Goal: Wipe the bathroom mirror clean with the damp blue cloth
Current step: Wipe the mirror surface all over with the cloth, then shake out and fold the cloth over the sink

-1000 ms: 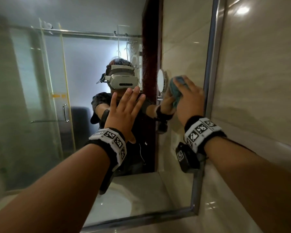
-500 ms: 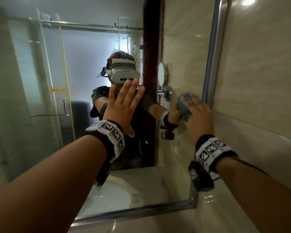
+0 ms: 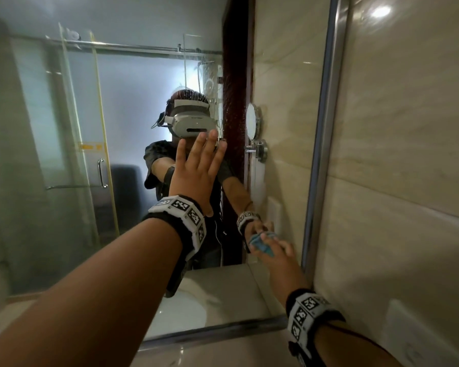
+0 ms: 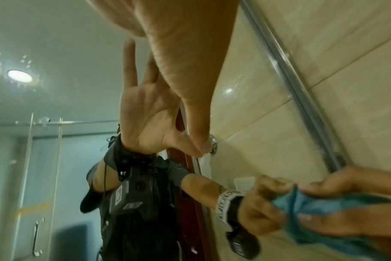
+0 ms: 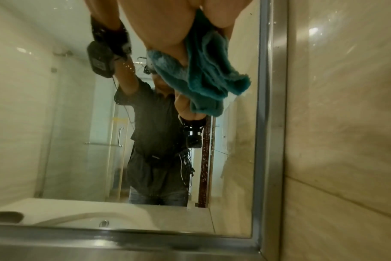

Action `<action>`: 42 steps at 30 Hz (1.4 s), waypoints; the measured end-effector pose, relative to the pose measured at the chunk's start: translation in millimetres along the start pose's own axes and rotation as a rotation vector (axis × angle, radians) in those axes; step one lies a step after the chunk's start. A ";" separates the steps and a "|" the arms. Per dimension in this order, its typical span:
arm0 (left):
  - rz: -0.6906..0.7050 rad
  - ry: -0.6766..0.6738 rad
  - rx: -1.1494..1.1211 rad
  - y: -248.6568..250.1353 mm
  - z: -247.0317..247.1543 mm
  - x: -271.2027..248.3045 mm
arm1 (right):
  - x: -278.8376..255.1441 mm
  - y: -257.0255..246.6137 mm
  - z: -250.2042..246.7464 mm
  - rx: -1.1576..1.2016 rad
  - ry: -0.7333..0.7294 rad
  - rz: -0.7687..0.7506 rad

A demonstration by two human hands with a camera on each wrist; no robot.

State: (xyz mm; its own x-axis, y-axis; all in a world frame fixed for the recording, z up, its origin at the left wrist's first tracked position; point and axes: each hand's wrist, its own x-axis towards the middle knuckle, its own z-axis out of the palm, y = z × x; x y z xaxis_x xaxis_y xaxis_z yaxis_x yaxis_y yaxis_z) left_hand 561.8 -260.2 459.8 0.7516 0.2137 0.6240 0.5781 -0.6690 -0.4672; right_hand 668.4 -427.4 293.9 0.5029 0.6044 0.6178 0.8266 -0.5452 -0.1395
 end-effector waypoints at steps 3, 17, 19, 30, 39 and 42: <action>0.032 -0.049 -0.057 7.1 1.0 -21.8 | -5.4 -0.8 -7.7 -0.043 -0.229 -0.048; 0.002 -0.456 -0.995 1.0 -8.2 -148.0 | -34.8 -95.1 -88.0 0.680 -0.128 0.334; -0.029 -0.522 -1.192 4.6 -7.8 -165.6 | -43.7 -110.5 -88.4 0.737 -0.163 0.323; -0.207 -0.532 -1.343 -10.4 -7.0 -281.5 | -118.2 -153.7 -68.0 0.895 -0.291 0.268; -0.405 -0.584 -1.327 -32.4 -9.6 -381.7 | -185.4 -179.7 -43.7 0.819 -0.445 0.266; -0.456 -0.633 -1.315 -46.4 -9.2 -408.4 | -202.1 -211.7 -47.2 0.867 -0.513 0.137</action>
State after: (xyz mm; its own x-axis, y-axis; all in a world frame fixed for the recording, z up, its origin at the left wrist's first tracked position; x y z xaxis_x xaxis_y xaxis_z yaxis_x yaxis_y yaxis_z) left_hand 225.1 -322.9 232.3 0.7983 0.6012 0.0352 0.3643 -0.5287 0.7666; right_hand 379.8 -461.6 235.1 0.4859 0.8561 0.1762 0.5493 -0.1422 -0.8234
